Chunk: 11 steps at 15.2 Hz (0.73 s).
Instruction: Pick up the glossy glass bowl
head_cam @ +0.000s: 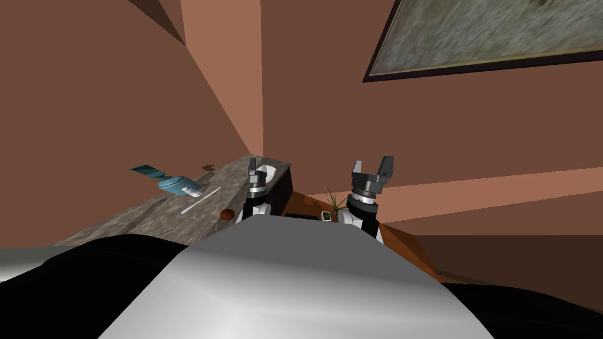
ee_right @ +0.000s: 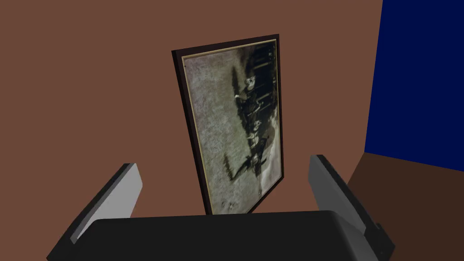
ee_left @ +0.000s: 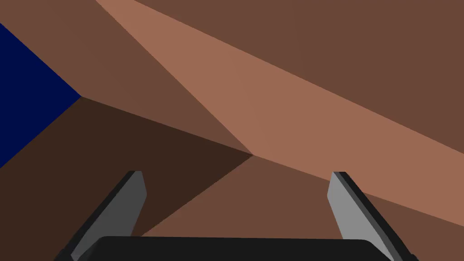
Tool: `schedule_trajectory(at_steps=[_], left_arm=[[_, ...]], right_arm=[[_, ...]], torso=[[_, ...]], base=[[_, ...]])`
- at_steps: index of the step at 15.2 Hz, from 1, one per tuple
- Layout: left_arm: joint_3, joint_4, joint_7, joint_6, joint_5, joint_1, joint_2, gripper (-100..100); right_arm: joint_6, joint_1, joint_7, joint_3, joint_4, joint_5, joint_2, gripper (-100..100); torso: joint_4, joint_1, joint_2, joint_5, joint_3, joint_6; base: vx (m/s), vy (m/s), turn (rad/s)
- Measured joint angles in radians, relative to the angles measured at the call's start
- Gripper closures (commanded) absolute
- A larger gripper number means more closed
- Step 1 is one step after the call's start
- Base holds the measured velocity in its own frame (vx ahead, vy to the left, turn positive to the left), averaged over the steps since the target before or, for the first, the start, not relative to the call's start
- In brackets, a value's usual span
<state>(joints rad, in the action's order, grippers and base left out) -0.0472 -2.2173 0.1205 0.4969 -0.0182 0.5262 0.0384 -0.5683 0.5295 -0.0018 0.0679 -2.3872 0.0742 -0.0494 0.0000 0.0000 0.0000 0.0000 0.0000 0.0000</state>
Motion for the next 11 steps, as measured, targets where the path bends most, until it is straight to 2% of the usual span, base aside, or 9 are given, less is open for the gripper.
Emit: schedule_trajectory(at_steps=[3, 11], left_arm=[[0.007, -0.003, -0.004, -0.035, -0.012, 0.0, -0.046, -100], [0.038, -0.016, -0.019, -0.194, -0.066, 0.0, -0.159, -100]], right_arm=[[0.0, 0.0, 0.0, 0.0, 0.0, 0.0, 0.0, 0], [0.0, 0.0, 0.0, 0.0, 0.0, 0.0, 0.0, 0]], torso=[[0.0, 0.0, 0.0, 0.0, 0.0, 0.0], [0.0, -0.001, 0.0, 0.0, 0.0, 0.0]], base=[[0.0, -0.01, -0.005], [0.004, -0.014, -0.006]])
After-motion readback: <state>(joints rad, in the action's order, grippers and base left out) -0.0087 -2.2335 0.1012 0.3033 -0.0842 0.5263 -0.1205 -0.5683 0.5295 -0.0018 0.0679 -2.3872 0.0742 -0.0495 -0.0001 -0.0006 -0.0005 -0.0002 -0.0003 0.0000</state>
